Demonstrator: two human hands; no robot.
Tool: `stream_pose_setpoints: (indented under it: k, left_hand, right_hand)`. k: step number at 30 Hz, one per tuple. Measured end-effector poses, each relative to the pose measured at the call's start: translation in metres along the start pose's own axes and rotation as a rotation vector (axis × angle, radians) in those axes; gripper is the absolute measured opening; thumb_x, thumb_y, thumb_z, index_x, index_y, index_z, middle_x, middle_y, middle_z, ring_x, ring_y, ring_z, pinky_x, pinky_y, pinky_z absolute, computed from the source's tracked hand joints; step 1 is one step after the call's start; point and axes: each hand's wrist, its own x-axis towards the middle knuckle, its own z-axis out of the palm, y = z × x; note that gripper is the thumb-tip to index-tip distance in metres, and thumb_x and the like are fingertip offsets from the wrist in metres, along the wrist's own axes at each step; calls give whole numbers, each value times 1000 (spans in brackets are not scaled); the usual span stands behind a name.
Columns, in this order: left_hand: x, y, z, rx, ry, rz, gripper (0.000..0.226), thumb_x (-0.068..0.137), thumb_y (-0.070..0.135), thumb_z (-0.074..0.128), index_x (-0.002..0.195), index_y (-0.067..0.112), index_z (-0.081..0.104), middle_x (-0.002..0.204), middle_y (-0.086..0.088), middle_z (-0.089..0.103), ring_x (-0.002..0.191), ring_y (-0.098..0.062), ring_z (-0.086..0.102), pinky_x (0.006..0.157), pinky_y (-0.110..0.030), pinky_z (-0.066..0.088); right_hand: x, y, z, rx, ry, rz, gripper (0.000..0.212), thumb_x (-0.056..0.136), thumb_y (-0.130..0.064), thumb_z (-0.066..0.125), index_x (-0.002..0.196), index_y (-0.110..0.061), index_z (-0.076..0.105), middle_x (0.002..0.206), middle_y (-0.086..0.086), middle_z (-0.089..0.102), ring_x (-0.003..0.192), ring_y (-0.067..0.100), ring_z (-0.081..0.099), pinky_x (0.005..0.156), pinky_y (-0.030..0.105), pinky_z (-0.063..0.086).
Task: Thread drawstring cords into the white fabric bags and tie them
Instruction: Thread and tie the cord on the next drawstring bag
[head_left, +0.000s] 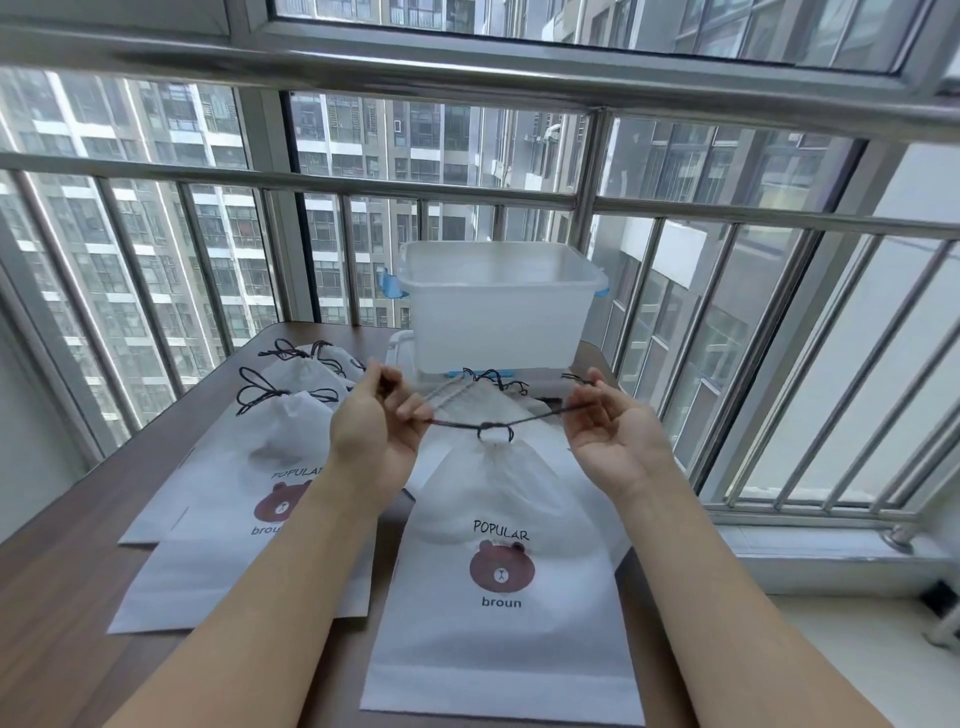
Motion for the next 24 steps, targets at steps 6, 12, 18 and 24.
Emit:
stream_pose_setpoints:
  k: [6,12,18,24]
  left_hand:
    - [1,10,-4,330,40,198,50,108,28,34,60,21,47,49,7,22,39,-7,15,35,-18,11]
    - [-2,-14,-6,1072,-30,493,21,98,24,61,111,25,45,67,3,46,56,-13,39,50,-21,37]
    - [-4,-21,-14,1563,-135,544,19,95,30,59,110,35,48,106,4,43,98,-15,50,80,-30,41]
    - [-1,-22,-22,1881,-201,549,33,90,56,59,68,32,63,93,9,43,86,-13,50,72,-27,34]
  right_hand:
    - [8,-19,-10,-439,202,-208,27,105,-7,41,95,-15,65,54,-4,40,36,6,22,32,17,19]
    - [-11,3,5,-1302,-95,-435,9,93,-20,70,93,-14,77,68,-2,67,62,3,55,55,13,39]
    - [-7,10,-7,-1964,-268,-471,19,84,-50,75,89,-32,69,103,-13,55,96,-2,54,79,23,41]
    - [-3,11,-11,-2180,-297,-447,46,89,-60,65,70,-17,67,95,-4,57,84,9,55,75,31,45]
